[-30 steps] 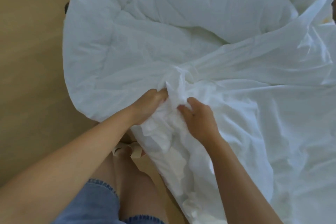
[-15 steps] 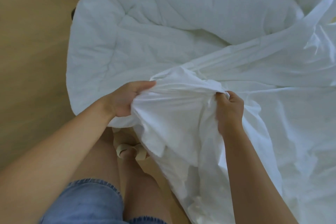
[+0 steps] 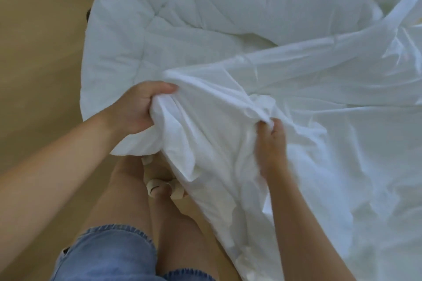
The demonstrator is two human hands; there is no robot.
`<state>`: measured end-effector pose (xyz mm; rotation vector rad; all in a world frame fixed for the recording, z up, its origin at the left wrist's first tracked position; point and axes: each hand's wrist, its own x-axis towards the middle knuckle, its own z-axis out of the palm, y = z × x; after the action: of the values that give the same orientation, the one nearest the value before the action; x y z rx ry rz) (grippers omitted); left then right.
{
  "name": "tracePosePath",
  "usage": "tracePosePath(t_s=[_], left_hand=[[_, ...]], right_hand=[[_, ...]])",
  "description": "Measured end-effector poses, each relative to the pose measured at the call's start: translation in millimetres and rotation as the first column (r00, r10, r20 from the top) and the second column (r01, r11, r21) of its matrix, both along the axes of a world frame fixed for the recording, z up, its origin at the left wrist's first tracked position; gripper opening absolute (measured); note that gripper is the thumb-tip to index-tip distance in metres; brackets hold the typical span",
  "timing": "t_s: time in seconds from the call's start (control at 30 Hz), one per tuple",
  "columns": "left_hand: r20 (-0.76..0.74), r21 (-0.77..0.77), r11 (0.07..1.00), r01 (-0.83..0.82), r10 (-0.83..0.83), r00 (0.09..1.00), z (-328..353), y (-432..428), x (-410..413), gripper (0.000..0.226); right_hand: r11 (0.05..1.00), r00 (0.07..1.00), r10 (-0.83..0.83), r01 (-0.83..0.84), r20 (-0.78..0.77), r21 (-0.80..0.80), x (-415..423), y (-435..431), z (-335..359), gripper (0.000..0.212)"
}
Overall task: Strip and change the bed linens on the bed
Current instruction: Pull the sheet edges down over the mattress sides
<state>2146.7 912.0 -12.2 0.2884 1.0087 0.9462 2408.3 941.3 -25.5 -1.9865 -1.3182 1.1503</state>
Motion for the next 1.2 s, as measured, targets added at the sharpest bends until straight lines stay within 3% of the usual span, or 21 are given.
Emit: tracePosePath(t_s=[0.03, 0.07, 0.13, 0.17, 0.27, 0.33, 0.43, 0.5, 0.6, 0.67, 0.7, 0.77, 0.83, 0.9, 0.93, 1.0, 1.03, 1.07, 1.13, 1.2], left_hand=[[0.040, -0.062, 0.992, -0.107, 0.110, 0.993, -3.6, -0.3, 1.2, 0.022], [0.033, -0.139, 0.975, -0.171, 0.177, 0.984, -9.4, -0.8, 4.9, 0.022], [-0.068, -0.293, 0.932, -0.215, 0.204, 0.977, -22.1, -3.4, 18.9, 0.021], [-0.127, -0.332, 0.920, -0.209, 0.176, 0.976, -28.6, -5.9, 27.6, 0.020], [-0.333, -0.274, 0.953, -0.129, 0.032, 0.942, -50.3, -14.3, 49.2, 0.018], [-0.403, -0.232, 0.969, -0.082, -0.020, 0.915, -57.8, -18.8, 54.9, 0.020], [-0.402, -0.253, 0.966, -0.052, -0.056, 0.914, -61.8, -23.0, 54.6, 0.024], [-0.330, -0.215, 0.975, 0.060, -0.130, 0.935, -60.2, -26.9, 56.6, 0.030], [-0.254, -0.056, 0.931, 0.360, -0.362, 0.897, -49.0, -31.8, 72.3, 0.051], [-0.180, 0.007, 0.867, 0.499, -0.489, 0.853, -41.6, -30.8, 84.8, 0.050], [-0.147, 0.047, 0.836, 0.547, -0.536, 0.831, -38.2, -28.9, 88.8, 0.046], [-0.118, 0.105, 0.774, 0.624, -0.614, 0.781, -32.8, -23.0, 92.0, 0.035], [-0.192, 0.086, 0.719, 0.690, -0.667, 0.719, -29.4, -18.3, 95.0, 0.030], [-0.332, 0.050, 0.672, 0.739, -0.687, 0.647, -32.1, -15.5, 102.1, 0.031], [-0.390, 0.020, 0.661, 0.750, -0.685, 0.615, -36.0, -15.4, 106.8, 0.027], [-0.420, -0.072, 0.722, 0.688, -0.648, 0.635, -42.5, -14.8, 115.1, 0.017], [-0.385, -0.102, 0.762, 0.639, -0.623, 0.681, -43.8, -14.1, 117.7, 0.020], [-0.323, -0.111, 0.786, 0.608, -0.607, 0.726, -44.5, -12.6, 120.0, 0.028], [-0.203, -0.117, 0.805, 0.582, -0.593, 0.779, -43.0, -7.8, 125.6, 0.049], [-0.132, -0.107, 0.822, 0.560, -0.570, 0.811, -41.5, -3.1, 133.9, 0.057]], right_hand=[[0.993, 0.995, 0.091, -0.094, -0.045, -0.065, -5.4, -15.6, -3.0, 0.009], [0.977, 0.981, 0.168, -0.179, -0.097, -0.117, -9.3, -30.5, -7.0, 0.023], [0.945, 0.951, 0.276, -0.295, -0.141, -0.139, -13.6, -51.9, -17.5, 0.042], [0.936, 0.942, 0.312, -0.327, -0.126, -0.128, -15.0, -58.6, -21.6, 0.041], [0.925, 0.934, 0.357, -0.358, -0.029, -0.129, -12.7, -63.1, -30.5, 0.040], [0.913, 0.924, 0.380, -0.369, 0.033, -0.176, -10.0, -64.4, -35.0, 0.070], [0.855, 0.866, 0.488, -0.450, 0.106, -0.259, -8.2, -71.0, -36.2, 0.107], [0.843, 0.859, 0.499, -0.451, 0.114, -0.294, -6.0, -76.3, -35.9, 0.098], [0.932, 0.948, 0.313, -0.296, 0.053, -0.210, -7.8, -78.4, -27.9, 0.042], [0.977, 0.980, 0.074, -0.108, -0.182, -0.186, -16.6, -76.7, -16.4, 0.021], [0.972, 0.938, -0.053, -0.030, -0.343, -0.232, -21.7, -74.6, -8.9, 0.021], [0.931, 0.749, -0.277, 0.054, -0.602, -0.361, -25.1, -71.0, 3.6, 0.025], [0.893, 0.550, -0.397, 0.047, -0.735, -0.448, -17.5, -71.2, 10.5, 0.030], [0.894, 0.516, -0.402, 0.043, -0.756, -0.446, -5.2, -76.8, 13.8, 0.030], [0.906, 0.578, -0.379, 0.072, -0.723, -0.417, 0.1, -80.6, 14.6, 0.029], [0.941, 0.824, -0.284, 0.141, -0.491, -0.307, 11.8, -87.4, 11.2, 0.028], [0.957, 0.941, -0.229, 0.171, -0.251, -0.233, 19.4, -91.0, 7.1, 0.031], [0.970, 0.983, -0.179, 0.184, 0.048, -0.157, 28.9, -95.0, 2.4, 0.038], [0.971, 0.859, -0.172, 0.230, 0.482, -0.064, 52.3, -104.7, -4.1, 0.055], [0.925, 0.729, -0.291, 0.380, 0.619, -0.014, 78.4, -116.1, -6.8, 0.068]])
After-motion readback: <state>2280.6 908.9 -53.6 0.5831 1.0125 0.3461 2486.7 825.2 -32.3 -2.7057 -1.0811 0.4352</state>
